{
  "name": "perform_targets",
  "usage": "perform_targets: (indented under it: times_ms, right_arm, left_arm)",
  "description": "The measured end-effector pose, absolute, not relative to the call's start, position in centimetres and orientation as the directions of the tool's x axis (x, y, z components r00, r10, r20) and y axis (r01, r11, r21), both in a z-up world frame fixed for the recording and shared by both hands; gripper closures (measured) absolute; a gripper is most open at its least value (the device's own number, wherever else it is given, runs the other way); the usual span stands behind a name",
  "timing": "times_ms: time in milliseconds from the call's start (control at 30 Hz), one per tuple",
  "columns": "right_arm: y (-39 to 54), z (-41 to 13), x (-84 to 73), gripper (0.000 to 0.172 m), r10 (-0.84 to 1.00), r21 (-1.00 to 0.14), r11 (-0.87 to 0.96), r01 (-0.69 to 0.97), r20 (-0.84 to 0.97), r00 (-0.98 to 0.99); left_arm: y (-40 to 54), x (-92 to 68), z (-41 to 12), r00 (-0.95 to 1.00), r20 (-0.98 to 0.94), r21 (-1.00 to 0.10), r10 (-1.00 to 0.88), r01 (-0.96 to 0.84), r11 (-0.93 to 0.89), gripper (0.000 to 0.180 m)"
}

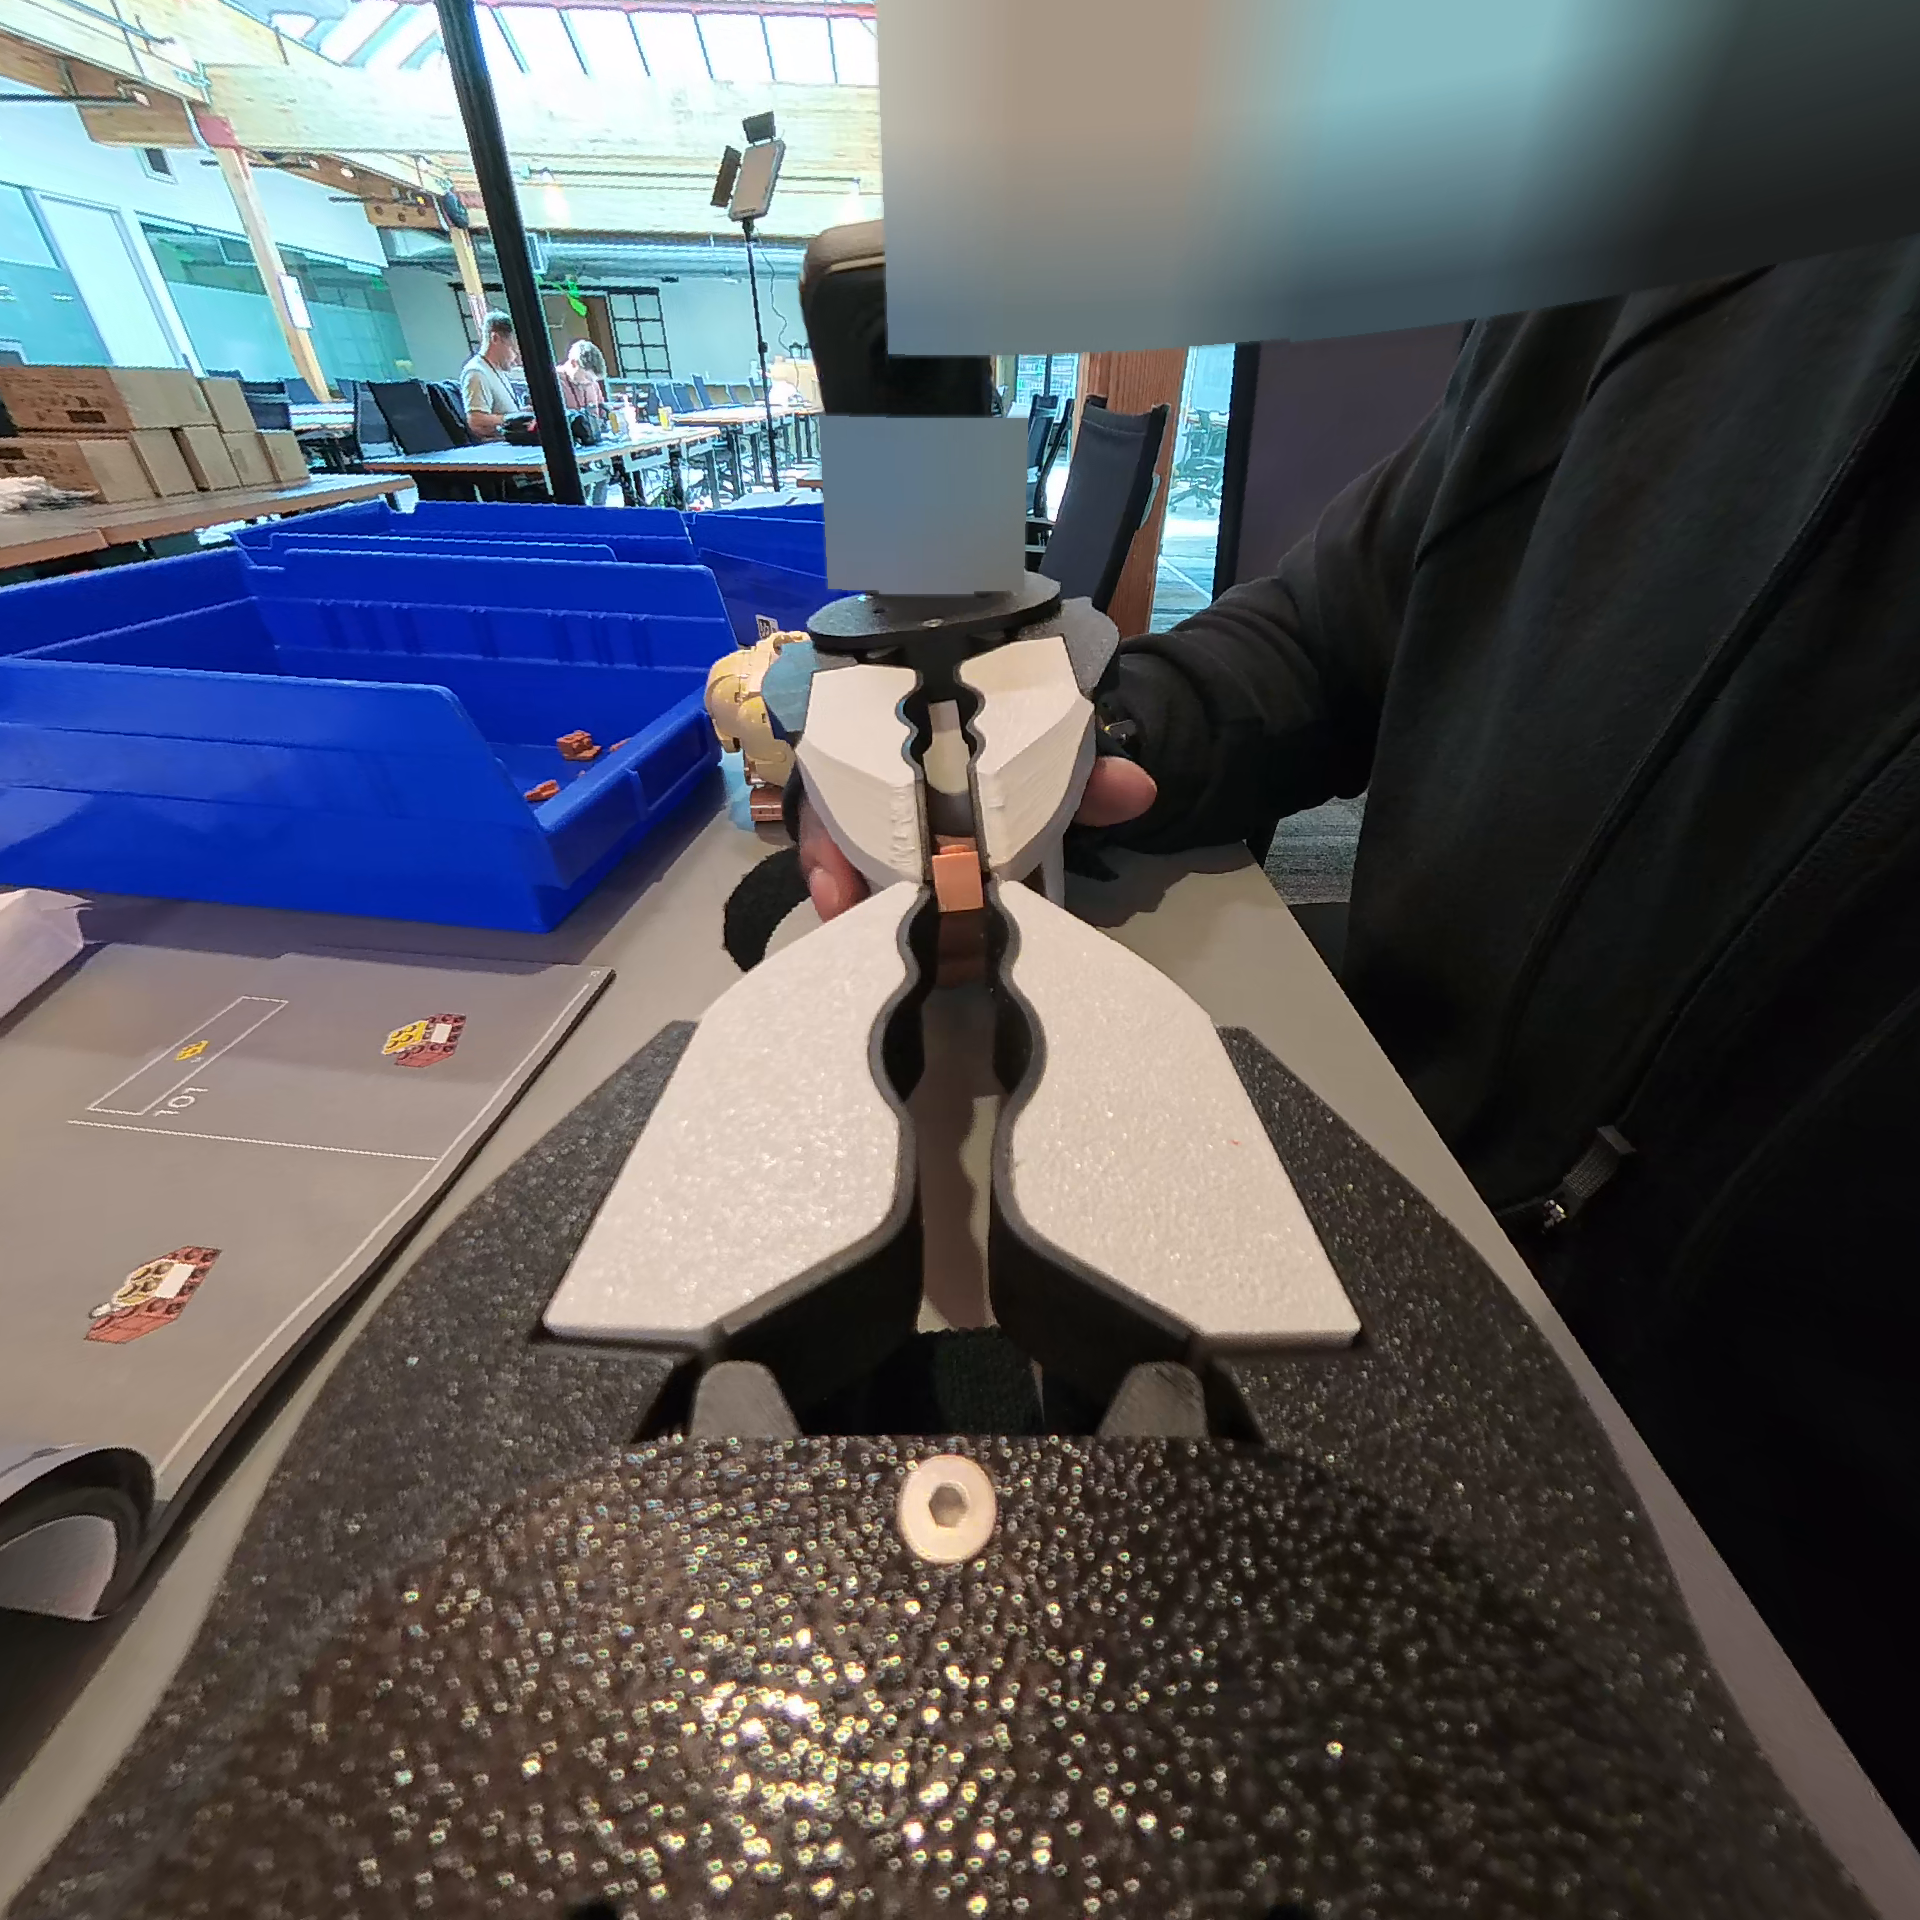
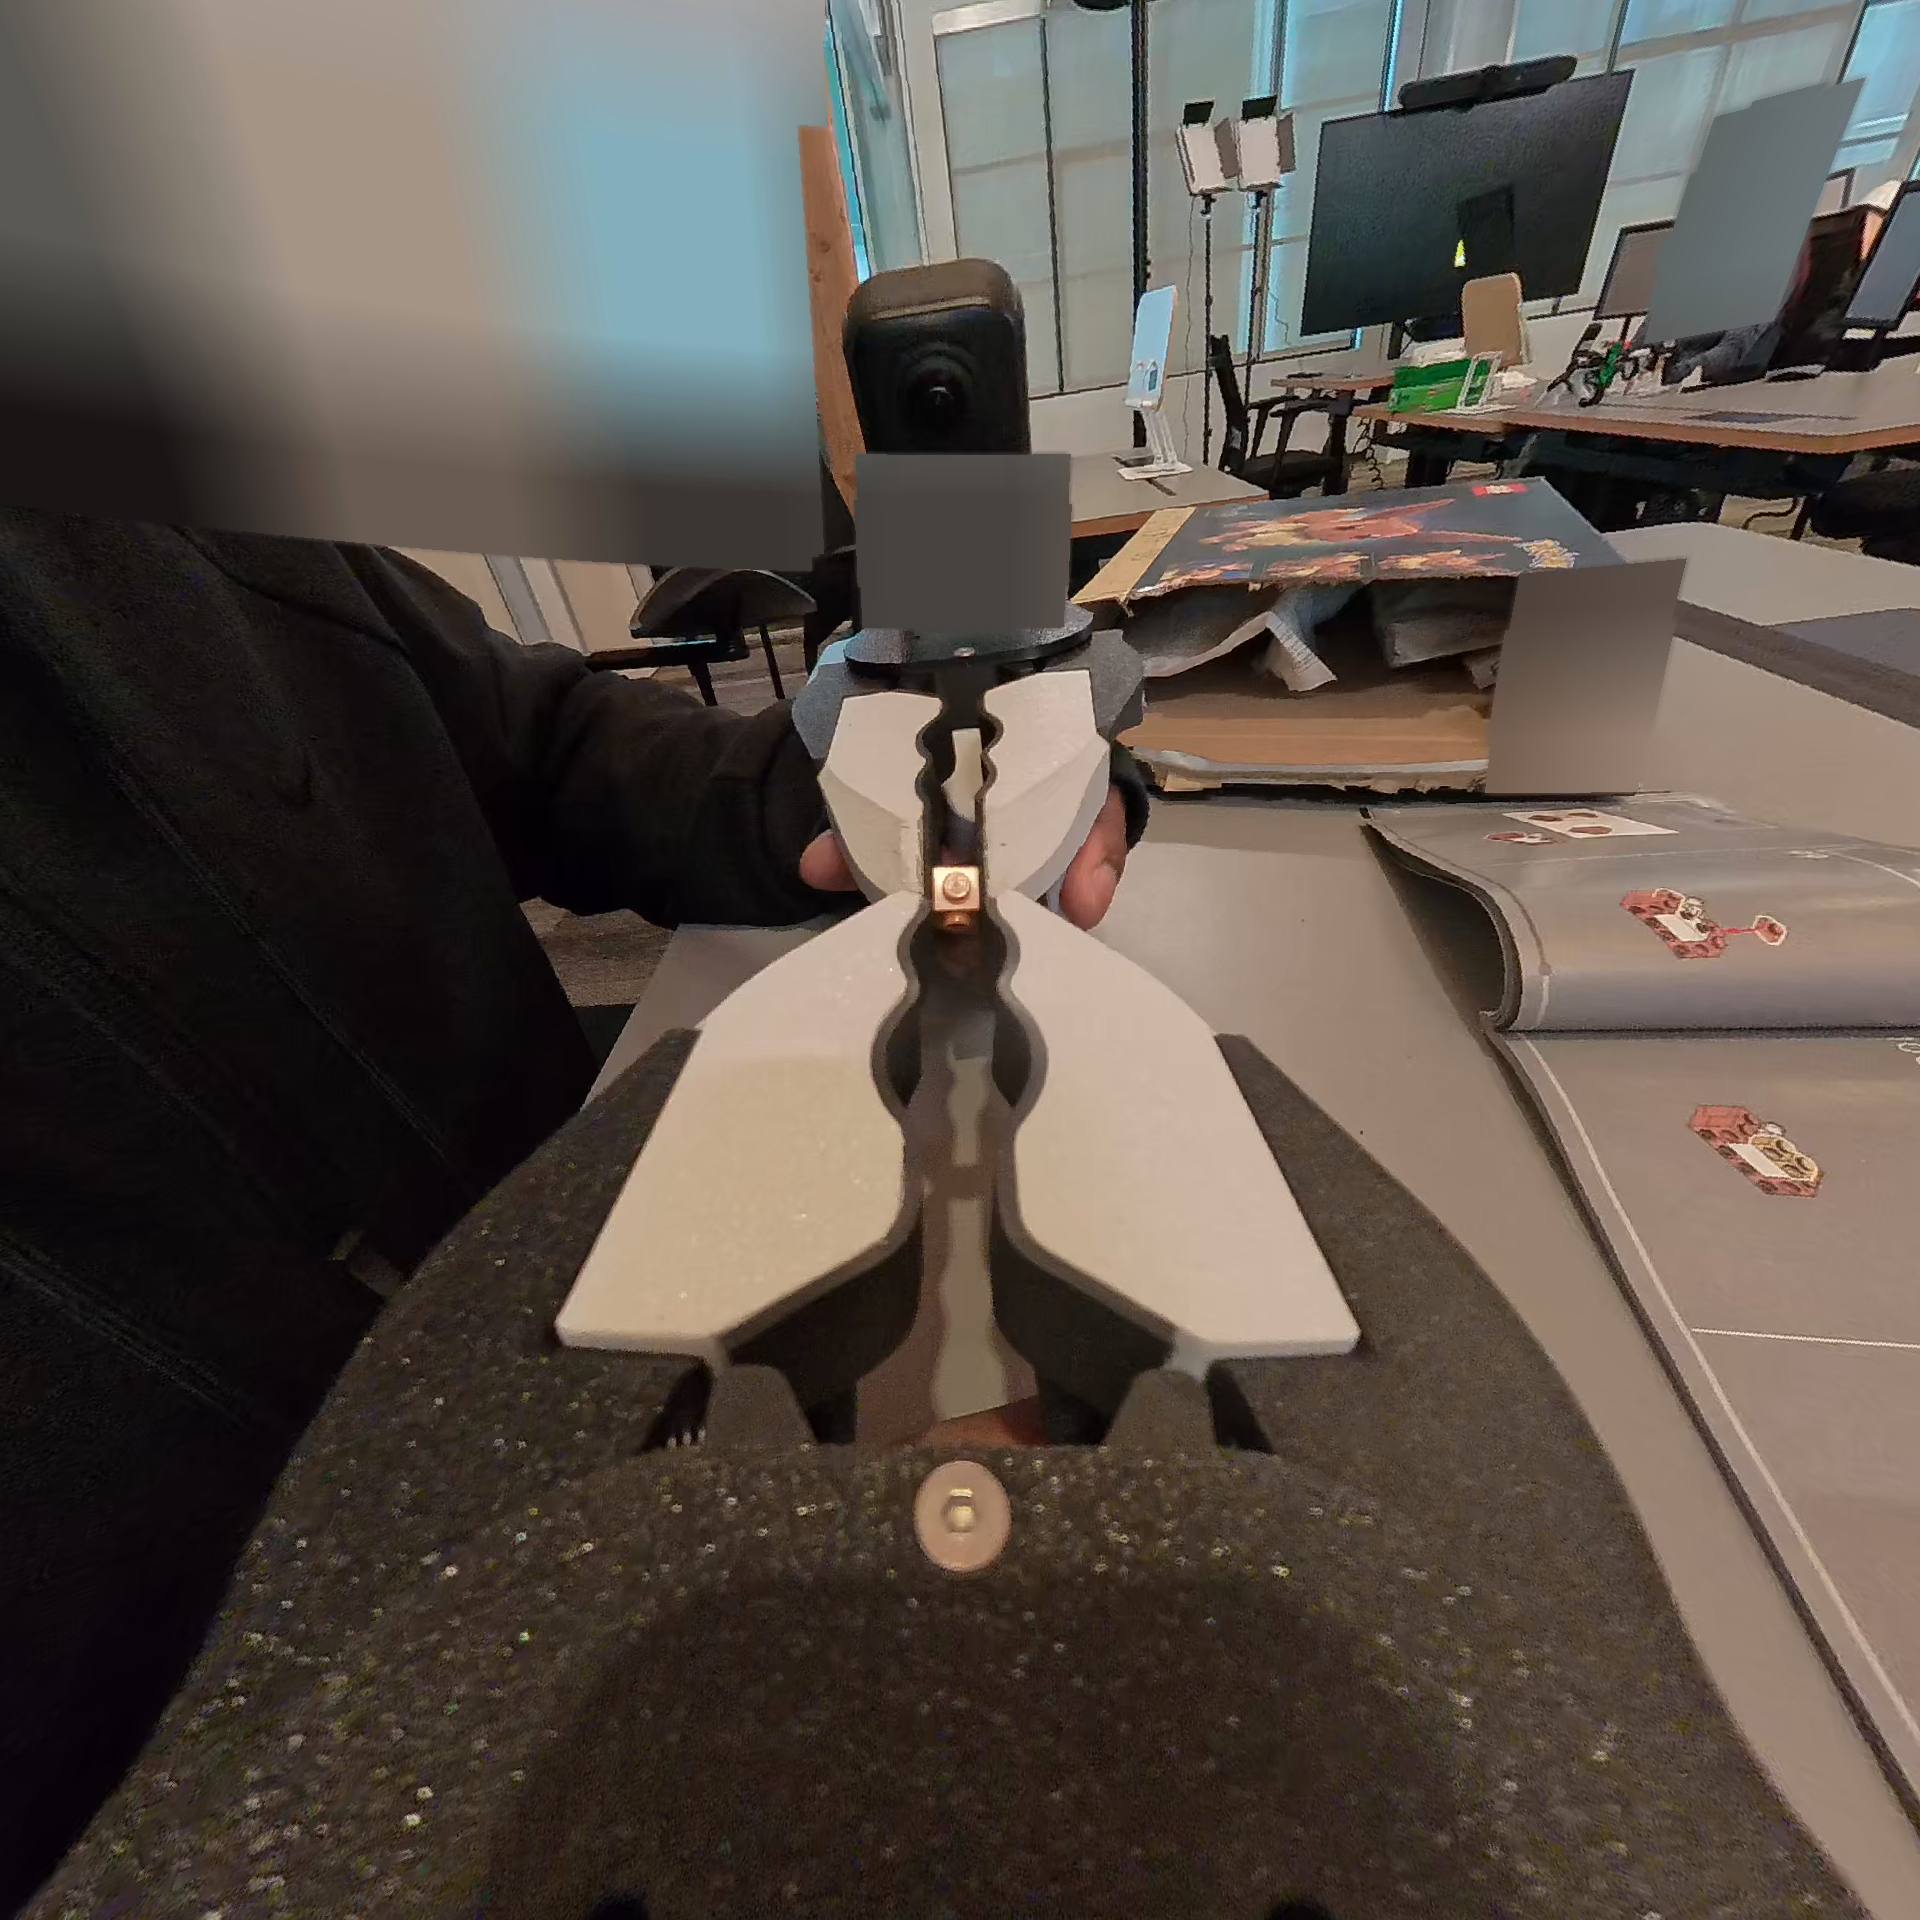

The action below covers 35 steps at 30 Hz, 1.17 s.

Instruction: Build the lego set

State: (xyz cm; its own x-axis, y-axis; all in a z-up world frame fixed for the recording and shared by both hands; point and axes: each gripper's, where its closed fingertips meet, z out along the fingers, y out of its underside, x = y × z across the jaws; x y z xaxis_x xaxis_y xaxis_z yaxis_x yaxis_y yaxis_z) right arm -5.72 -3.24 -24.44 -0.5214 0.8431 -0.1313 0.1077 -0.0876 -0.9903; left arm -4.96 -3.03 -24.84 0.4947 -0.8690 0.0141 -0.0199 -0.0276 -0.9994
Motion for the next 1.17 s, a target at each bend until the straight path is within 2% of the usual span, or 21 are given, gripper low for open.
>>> perform_targets:
  times_ms: [133, 233, 300, 433, 700, 833, 1167]
  right_arm:
    - [-3.2, -24.7, -5.7, 0.164, 0.85, -0.993, -0.043, 0.114, -0.096, -0.517]
    - [-2.8, -25.6, -5.7, 0.165, 0.86, -0.987, 0.039, 0.158, -0.048, -0.508]
    - [-2.2, -26.1, -5.6, 0.165, 0.87, -0.979, 0.087, 0.186, -0.016, -0.494]
    - [-0.8, -27.0, -5.8, 0.165, 0.896, -0.962, 0.147, 0.232, 0.03, -0.443]
    - [-0.5, -29.4, -6.0, 0.165, 0.898, -0.915, 0.251, 0.317, 0.098, -0.429]
    - [-0.9, -30.3, -6.0, 0.165, 0.885, -0.896, 0.28, 0.344, 0.102, -0.454]
    - [-2.0, -32.6, -5.7, 0.165, 0.844, -0.824, 0.379, 0.421, 0.122, -0.522]
  left_arm:
    - [-3.0, -4.9, -25.2, 0.5, 0.005, -0.998, -0.866, -0.047, -0.033, 0.173]
    - [-2.7, -5.0, -26.3, 0.522, -0.024, -0.987, -0.853, -0.146, -0.061, 0.172]
    - [-2.5, -5.4, -27.7, 0.537, -0.034, -0.962, -0.843, -0.245, -0.118, 0.157]
    - [-2.6, -6.9, -31.6, 0.573, -0.033, -0.844, -0.819, -0.455, -0.284, 0.145]
    - [-2.4, -7.9, -35.4, 0.644, -0.076, -0.665, -0.761, -0.602, -0.443, 0.15]
    - [-2.2, -7.6, -35.4, 0.643, -0.105, -0.666, -0.759, -0.612, -0.427, 0.162]
    - [-1.9, -6.4, -34.6, 0.605, -0.061, -0.748, -0.794, -0.555, -0.365, 0.164]
